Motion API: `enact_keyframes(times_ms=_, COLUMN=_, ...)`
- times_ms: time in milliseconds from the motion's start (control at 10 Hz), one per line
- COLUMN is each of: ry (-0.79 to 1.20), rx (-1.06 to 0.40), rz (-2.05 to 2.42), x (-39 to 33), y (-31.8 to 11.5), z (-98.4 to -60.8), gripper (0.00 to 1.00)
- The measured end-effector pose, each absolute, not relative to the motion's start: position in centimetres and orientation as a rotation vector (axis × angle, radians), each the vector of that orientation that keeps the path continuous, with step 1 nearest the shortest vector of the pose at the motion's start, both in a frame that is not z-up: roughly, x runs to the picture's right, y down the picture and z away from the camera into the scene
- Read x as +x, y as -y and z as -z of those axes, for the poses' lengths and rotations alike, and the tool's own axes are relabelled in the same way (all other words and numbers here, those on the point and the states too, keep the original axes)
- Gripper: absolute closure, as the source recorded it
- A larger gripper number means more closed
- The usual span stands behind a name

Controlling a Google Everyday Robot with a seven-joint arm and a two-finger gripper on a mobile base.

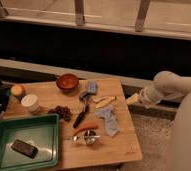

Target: Place banana in tray

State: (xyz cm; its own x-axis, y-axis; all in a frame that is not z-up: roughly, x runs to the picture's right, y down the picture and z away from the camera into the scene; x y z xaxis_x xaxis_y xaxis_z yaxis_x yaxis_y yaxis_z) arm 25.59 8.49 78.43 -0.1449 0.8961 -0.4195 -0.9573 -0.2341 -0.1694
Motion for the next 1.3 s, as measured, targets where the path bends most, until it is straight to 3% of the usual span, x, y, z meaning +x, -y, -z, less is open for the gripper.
enact_keyframes(times_ms=800, ry=-0.154, rx=-0.505, rz=-1.718, x=25.2, y=-8.2, z=-78.4, gripper=0.27)
enact_keyframes(times_ms=1300, ry=-0.114, rx=-0.559, rz=-1.605, x=15.6, y=-5.8, z=-81.5, gripper=0.27)
